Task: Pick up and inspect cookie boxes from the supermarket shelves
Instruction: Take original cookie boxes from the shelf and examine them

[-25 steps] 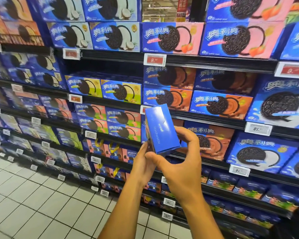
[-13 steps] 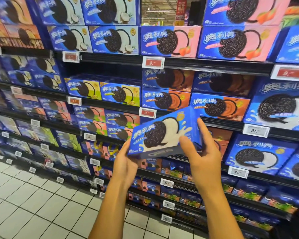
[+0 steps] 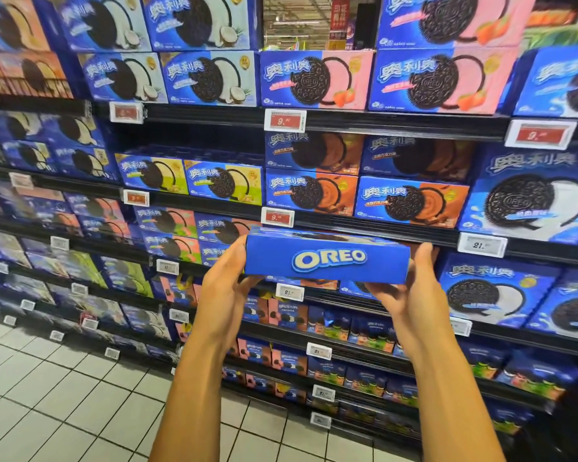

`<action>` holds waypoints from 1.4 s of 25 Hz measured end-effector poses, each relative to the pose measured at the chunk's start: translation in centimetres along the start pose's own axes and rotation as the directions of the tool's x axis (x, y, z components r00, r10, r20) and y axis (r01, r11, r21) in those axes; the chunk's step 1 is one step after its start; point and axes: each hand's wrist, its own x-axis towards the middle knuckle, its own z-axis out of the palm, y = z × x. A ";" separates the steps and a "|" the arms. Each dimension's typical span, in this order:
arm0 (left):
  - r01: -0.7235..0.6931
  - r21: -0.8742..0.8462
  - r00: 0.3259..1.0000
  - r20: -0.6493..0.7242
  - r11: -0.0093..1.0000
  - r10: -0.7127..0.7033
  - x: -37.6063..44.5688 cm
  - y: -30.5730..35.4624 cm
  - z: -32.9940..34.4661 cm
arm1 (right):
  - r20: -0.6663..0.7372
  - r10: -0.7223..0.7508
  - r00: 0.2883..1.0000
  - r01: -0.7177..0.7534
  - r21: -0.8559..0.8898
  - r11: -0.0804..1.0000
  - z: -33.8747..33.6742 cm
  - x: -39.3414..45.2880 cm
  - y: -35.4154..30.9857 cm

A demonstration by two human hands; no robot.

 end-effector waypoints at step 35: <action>-0.138 -0.088 0.990 -0.052 0.986 0.134 0.9 -0.2 -1.2 | 0.095 -0.216 0.972 0.229 -0.168 0.959 -0.6 -0.2 -0.4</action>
